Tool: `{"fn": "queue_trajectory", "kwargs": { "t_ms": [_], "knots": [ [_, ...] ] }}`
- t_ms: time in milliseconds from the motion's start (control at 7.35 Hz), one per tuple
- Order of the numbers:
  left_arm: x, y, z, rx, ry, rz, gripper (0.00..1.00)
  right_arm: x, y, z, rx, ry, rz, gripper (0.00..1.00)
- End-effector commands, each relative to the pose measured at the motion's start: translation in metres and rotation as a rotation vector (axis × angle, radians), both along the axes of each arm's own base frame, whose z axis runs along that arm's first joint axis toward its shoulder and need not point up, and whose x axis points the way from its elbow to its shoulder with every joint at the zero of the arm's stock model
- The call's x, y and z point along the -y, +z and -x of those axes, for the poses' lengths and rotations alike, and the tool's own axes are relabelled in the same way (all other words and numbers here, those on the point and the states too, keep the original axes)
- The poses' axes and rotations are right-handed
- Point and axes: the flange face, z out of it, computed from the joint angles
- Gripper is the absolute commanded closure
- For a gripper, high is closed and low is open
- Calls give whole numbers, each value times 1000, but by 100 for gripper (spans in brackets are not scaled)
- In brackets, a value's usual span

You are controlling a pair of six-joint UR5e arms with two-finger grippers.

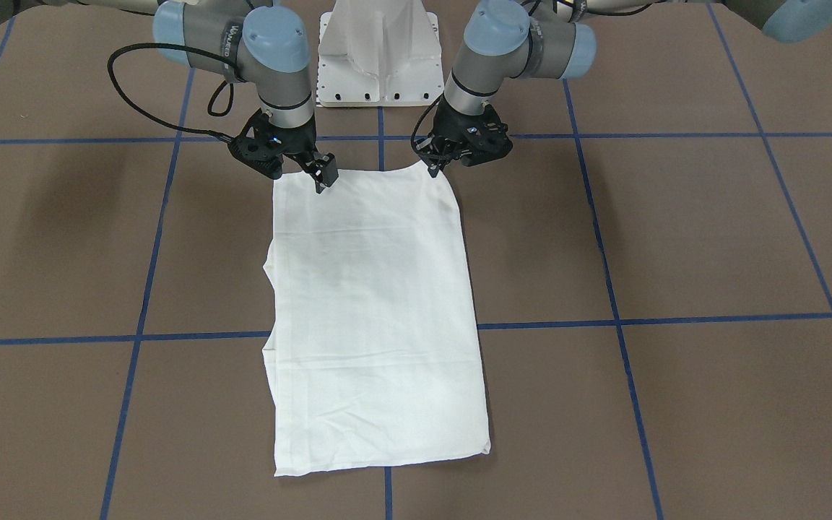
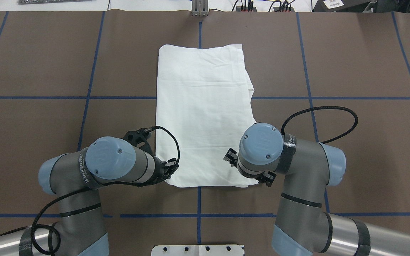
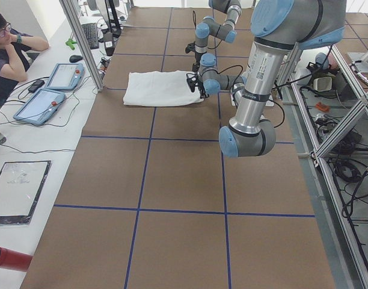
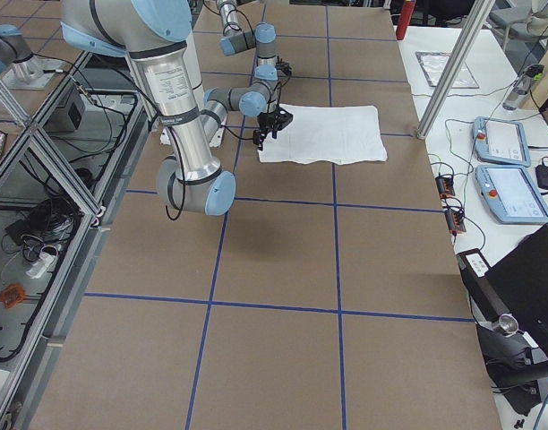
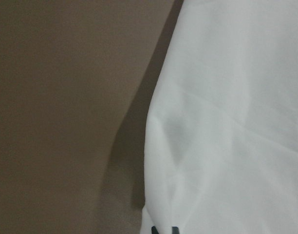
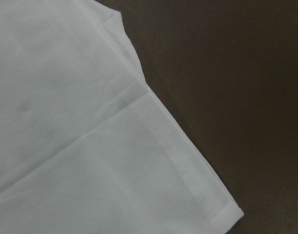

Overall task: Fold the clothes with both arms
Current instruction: 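Move the right gripper to the shirt's near corner beside the left gripper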

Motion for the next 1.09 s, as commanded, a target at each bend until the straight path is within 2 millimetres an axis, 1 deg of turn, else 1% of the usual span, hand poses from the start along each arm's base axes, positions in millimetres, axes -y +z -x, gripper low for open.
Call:
{"fn": "queue_trajectory", "kwargs": {
  "t_ms": [0, 136, 272, 408, 680, 816, 952],
  "knots": [
    [1, -1, 0, -2, -2, 0, 100, -6, 0, 7, -2, -17, -3, 0],
    [1, -1, 0, -2, -2, 0, 100, -6, -2, 8, 29, -16, -16, 0],
    [1, -1, 0, -1, -3, -2, 100, 0, 12, 24, 60, -7, -17, 0],
    [1, -1, 0, -1, -3, -2, 100, 1, 14, 26, 71, -7, -22, 0],
    [1, -1, 0, -1, -3, -2, 100, 0, 11, 22, 77, 0, -14, 0],
    [1, -1, 0, -3, -1, -1, 100, -1, 9, 17, 60, 2, -8, 0],
    [1, -1, 0, -3, -1, -1, 100, -1, 14, 15, 41, 6, 0, 0]
  ]
}}
